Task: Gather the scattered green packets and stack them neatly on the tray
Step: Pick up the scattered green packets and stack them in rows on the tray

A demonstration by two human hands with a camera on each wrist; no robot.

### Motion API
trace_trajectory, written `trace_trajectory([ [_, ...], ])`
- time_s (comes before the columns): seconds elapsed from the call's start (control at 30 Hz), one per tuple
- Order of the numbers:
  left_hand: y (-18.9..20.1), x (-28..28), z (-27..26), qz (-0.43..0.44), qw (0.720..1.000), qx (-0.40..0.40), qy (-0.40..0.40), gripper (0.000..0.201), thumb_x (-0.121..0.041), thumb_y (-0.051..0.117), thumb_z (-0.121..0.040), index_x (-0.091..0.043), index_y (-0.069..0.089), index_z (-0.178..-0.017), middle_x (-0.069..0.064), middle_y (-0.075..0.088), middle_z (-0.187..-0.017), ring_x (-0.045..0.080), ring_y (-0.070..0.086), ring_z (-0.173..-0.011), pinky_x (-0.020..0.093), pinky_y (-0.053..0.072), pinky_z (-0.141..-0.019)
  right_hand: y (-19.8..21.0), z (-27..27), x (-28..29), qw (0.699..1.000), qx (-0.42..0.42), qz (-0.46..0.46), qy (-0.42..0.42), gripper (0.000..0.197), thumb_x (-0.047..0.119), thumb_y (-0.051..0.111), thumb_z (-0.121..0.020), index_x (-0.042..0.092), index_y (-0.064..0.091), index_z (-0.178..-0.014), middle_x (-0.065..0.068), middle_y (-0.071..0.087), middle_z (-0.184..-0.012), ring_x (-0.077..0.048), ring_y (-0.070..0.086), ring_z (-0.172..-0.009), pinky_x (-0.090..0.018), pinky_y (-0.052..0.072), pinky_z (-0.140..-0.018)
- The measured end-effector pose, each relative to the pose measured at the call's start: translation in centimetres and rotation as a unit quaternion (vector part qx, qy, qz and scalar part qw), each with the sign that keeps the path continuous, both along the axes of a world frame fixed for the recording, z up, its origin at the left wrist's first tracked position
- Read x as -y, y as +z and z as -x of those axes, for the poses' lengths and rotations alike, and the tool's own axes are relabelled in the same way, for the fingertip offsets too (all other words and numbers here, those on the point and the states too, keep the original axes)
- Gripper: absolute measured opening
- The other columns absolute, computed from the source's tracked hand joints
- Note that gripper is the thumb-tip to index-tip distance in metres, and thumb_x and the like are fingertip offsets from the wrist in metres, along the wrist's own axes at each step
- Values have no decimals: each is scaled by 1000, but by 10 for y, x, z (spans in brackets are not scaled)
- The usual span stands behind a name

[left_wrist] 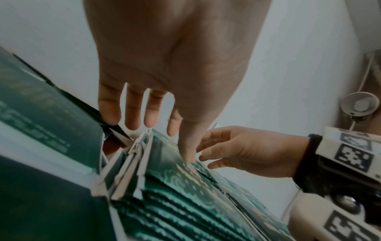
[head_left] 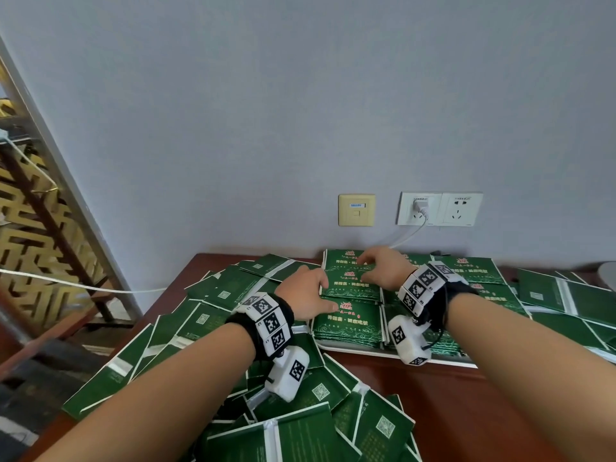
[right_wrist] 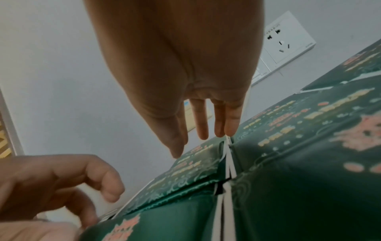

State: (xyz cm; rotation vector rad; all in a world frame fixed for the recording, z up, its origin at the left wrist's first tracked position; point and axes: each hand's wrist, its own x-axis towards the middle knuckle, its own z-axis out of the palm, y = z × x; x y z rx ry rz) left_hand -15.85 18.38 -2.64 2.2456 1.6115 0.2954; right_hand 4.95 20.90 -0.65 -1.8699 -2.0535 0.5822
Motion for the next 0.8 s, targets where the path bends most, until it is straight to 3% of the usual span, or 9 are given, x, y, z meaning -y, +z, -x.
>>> trace_trajectory([
  [0.1, -2, -1, -3, -4, 1000, -3, -20, 44, -44, 72, -82, -28, 57, -120, 4, 44, -130, 25, 45, -119, 41, 41, -102, 1, -1, 6, 999, 31, -6, 27, 39, 20, 74, -82, 21, 65, -120, -1, 58, -133, -19, 61, -109, -29, 46, -95],
  [0.17, -3, -1, -5, -7, 999, -13, -31, 41, -41, 70, -85, -29, 58, -122, 2, 43, -136, 26, 37, -127, 44, 37, -107, 1, 0, 11, 998, 48, -8, 47, 38, 20, 73, -82, 22, 66, -119, -1, 59, -130, -19, 59, -110, -29, 46, -95],
  [0.37, -6, -2, -8, -2, 998, -52, -38, 48, -43, 71, -84, -31, 55, -127, -1, 42, -143, 27, 35, -130, 47, 36, -108, -4, 6, 19, 993, 88, 4, 80, 44, 21, 70, -85, 22, 61, -128, 0, 56, -133, -17, 54, -117, -21, 37, -89],
  [0.8, -11, -6, -7, 12, 998, -61, -29, 48, -46, 70, -84, -32, 54, -127, -3, 45, -136, 27, 38, -126, 45, 40, -104, -5, 9, 19, 988, 112, 5, 104, 39, 21, 68, -88, 25, 64, -127, 1, 56, -135, -17, 54, -119, -20, 36, -92],
])
